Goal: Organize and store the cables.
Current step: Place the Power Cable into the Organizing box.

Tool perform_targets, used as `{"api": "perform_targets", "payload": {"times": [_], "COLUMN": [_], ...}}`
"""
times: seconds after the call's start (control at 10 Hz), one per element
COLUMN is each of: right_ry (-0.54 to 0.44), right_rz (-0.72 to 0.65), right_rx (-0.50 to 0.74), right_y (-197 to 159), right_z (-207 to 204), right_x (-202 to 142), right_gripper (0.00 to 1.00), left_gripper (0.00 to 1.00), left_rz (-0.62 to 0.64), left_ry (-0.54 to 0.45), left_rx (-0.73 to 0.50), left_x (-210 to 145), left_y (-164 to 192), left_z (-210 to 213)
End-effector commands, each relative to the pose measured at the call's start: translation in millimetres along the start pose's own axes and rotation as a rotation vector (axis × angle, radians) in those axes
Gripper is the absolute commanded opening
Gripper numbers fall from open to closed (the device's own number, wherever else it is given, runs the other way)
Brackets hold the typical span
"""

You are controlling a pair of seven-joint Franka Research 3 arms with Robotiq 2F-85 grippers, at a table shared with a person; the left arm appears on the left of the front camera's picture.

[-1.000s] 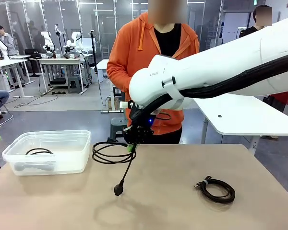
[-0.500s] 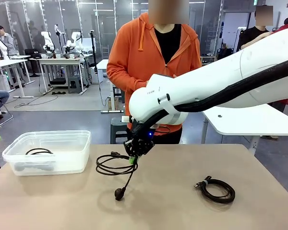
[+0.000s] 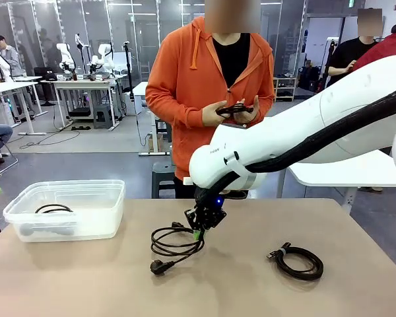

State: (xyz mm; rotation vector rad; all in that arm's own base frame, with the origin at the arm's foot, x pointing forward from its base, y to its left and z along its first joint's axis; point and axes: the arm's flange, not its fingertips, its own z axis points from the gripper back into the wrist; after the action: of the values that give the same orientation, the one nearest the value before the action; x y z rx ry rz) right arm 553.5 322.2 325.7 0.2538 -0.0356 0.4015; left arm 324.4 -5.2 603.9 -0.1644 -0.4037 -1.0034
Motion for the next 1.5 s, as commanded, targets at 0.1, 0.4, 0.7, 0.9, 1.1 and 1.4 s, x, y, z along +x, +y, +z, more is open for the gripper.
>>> {"api": "perform_targets", "payload": {"times": [0.1,0.4,0.7,0.9,1.1,1.4], "right_ry": [-0.009,-0.021,-0.034,-0.045,-0.047,-0.031], "right_rz": [-0.045,-0.027,-0.024,-0.015,0.007,0.107], "right_rx": [-0.033,-0.064,-0.078,-0.087,-0.111,-0.133], "right_y": [-4.7,-5.7,-4.8,-5.1,-6.5,-28.5], "right_z": [-3.6,-1.1,9.7,24.4,47.2,95.1], "right_x": [0.3,-1.2,-2.6,-4.9,-10.4,-29.2], "right_gripper": [0.00,0.41,0.92,1.00,1.00,1.00], "left_gripper": [0.71,0.71,0.71,0.71,0.71,0.71], "left_rz": [0.011,0.011,0.011,0.011,0.011,0.011], "left_ry": [0.010,0.010,0.010,0.010,0.010,0.010], "left_rx": [0.013,0.013,0.013,0.013,0.013,0.013], "left_x": [1.1,1.1,1.1,1.1,1.1,1.1], "left_y": [-0.7,-0.7,-0.7,-0.7,-0.7,-0.7], "left_z": [1.5,1.5,1.5,1.5,1.5,1.5]}}
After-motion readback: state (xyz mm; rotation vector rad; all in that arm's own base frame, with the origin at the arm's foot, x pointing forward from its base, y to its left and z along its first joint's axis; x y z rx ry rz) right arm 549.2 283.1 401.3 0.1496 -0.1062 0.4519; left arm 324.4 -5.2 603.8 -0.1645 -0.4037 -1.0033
